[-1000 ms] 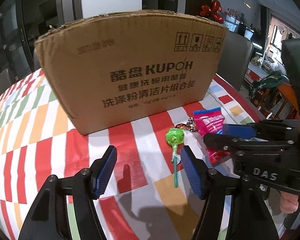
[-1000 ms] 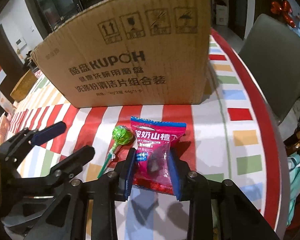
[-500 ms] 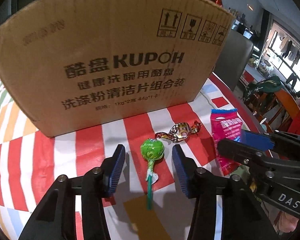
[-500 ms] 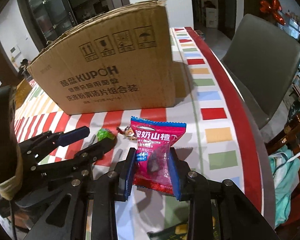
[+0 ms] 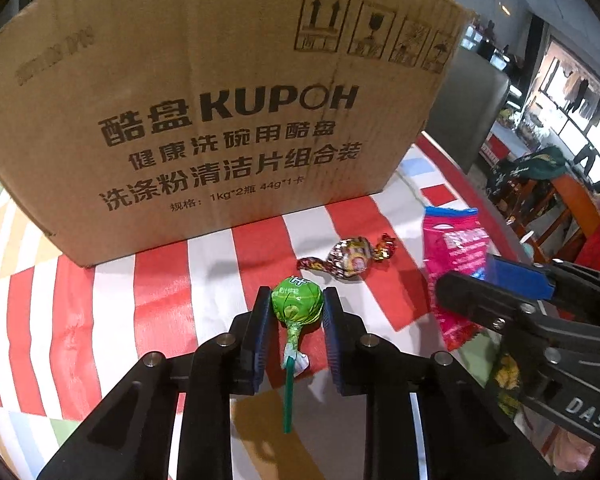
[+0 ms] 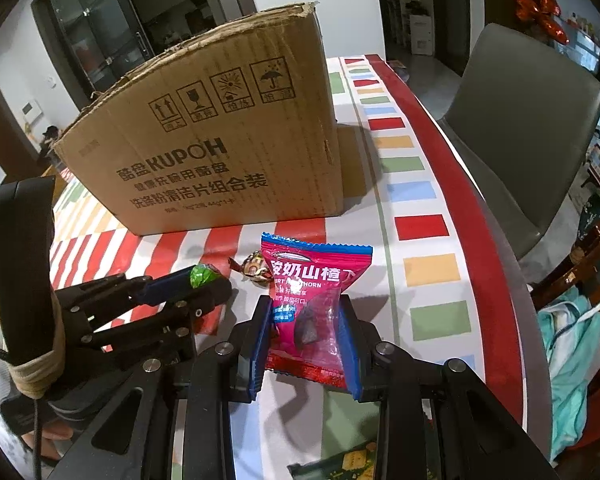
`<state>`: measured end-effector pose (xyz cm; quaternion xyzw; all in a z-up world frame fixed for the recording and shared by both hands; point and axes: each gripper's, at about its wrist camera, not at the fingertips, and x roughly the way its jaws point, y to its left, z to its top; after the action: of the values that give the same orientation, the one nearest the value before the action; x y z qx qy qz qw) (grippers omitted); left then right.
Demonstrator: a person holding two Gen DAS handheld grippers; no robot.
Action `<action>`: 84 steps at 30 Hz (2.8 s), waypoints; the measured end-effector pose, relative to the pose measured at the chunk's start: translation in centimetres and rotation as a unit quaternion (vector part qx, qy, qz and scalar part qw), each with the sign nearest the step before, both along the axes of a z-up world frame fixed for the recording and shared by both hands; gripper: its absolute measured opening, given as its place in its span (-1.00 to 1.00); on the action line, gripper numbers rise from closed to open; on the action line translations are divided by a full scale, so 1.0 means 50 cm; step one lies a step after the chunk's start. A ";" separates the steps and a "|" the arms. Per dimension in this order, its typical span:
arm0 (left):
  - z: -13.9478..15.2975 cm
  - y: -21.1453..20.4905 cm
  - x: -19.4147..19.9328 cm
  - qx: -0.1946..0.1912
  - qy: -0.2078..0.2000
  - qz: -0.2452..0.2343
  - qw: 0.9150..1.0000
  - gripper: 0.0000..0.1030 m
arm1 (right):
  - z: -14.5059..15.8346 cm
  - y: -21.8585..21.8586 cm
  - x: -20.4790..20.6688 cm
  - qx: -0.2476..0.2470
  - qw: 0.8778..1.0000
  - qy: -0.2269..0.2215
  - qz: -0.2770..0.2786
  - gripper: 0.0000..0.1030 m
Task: Organize snacks
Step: 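Grasp the pink hawthorn candy bag with the right tool while the left tool grasps a green lollipop, then carry the candy bag and lollipop over the box and open both tools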
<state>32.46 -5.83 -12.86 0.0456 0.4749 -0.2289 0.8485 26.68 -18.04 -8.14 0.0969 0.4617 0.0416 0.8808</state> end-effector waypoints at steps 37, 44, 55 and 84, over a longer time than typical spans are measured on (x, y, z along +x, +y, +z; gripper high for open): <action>0.352 0.097 -0.085 -0.040 -0.154 0.095 0.983 -0.50 | 0.269 0.025 -0.020 -0.011 0.986 -0.157 0.053 -0.37; 0.390 0.096 -0.038 -0.034 -0.165 0.098 0.981 -0.50 | 0.314 0.030 0.020 -0.019 0.983 -0.171 0.060 -0.37; 0.397 0.097 0.062 -0.016 -0.157 0.103 0.982 -0.50 | 0.340 0.034 0.100 -0.036 0.983 -0.166 0.068 -0.37; 0.398 0.084 0.001 0.009 -0.195 0.114 0.974 0.18 | 0.336 0.030 0.064 -0.050 0.983 -0.166 0.061 0.04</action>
<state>32.52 -1.62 7.04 0.0424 0.3040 -0.1128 0.9450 29.86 -16.53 8.65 0.0168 0.3152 0.0875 0.9448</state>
